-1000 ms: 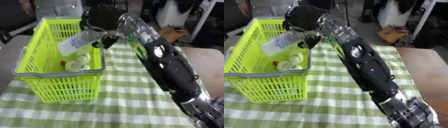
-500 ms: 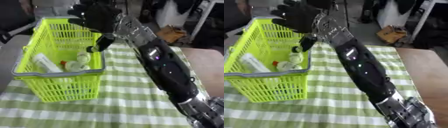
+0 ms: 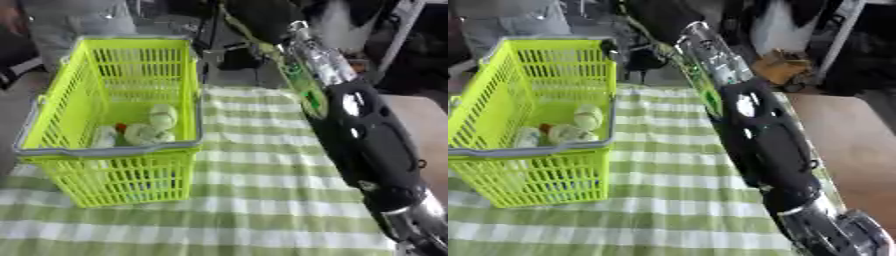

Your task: Pick up objects on the table and place them in the box.

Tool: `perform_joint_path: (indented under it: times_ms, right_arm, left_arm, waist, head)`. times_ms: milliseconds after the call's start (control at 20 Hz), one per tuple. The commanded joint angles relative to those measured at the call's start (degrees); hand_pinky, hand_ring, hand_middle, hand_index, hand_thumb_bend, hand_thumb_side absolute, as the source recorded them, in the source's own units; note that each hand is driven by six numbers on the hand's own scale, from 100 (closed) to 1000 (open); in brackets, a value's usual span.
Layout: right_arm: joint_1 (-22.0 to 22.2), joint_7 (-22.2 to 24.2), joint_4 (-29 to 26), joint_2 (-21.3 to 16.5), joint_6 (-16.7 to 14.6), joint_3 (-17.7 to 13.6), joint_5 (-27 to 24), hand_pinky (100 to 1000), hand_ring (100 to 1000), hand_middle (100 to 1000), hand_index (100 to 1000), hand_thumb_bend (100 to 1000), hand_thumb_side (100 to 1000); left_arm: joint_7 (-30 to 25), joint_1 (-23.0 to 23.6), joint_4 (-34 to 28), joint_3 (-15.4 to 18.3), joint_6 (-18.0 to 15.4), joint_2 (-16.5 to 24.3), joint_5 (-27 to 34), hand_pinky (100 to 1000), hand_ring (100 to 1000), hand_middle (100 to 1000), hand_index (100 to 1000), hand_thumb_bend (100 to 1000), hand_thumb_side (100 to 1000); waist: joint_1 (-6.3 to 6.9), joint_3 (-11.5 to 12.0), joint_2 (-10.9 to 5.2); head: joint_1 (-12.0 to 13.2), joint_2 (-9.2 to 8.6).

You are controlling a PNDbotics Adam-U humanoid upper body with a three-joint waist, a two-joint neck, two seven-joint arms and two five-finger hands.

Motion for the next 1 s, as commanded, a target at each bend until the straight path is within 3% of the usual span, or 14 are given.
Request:
perform_joint_path:
  times_ms: [50,200,400,650,1000]
  right_arm:
    - [2.1,-1.2,-7.4,-5.2,2.0,-2.5,-15.4,615,560,661,804,218,427]
    - [7.1,-1.6,-12.9,-8.6,2.5,-4.6,-22.9,602,564,662,802,174,436]
    - [12.8,-2.2,-17.6,-10.6,4.1,-7.5,-28.1,589,555,644,793,147,448]
    - [17.6,-3.5,-21.6,-10.8,5.7,-10.1,-30.8,581,552,637,790,131,460]
    - [20.3,-4.3,-23.6,-9.0,6.8,-11.5,-32.5,566,542,625,784,108,474]
  left_arm:
    - [0.3,-0.4,-1.1,0.6,-0.2,1.1,-0.3,716,1000,874,801,264,871]
    - [0.5,-0.5,-1.1,0.8,-0.5,1.2,-0.4,715,1000,874,801,262,871]
    - [0.7,-0.5,-1.1,0.8,-0.6,0.9,-0.5,714,1000,874,800,261,872]
    - [0.8,-0.4,-1.1,1.0,-0.8,0.7,-0.6,715,1000,875,800,260,873]
    - [0.6,-0.5,-1.1,0.9,-0.9,0.2,-0.6,716,1000,871,798,259,873]
  waist:
    - [0.78,-0.6,-0.49]
    - [1.30,-1.7,-0.08]
    - [1.90,-3.0,0.64]
    - [2.62,-4.0,1.21]
    - [3.33,-4.4,1.39]
  head:
    - [1.1,-0.60]
    - [1.8,-0.65]
    - [2.7,-0.64]
    - [3.5,-0.46]
    - [3.8,-0.20]
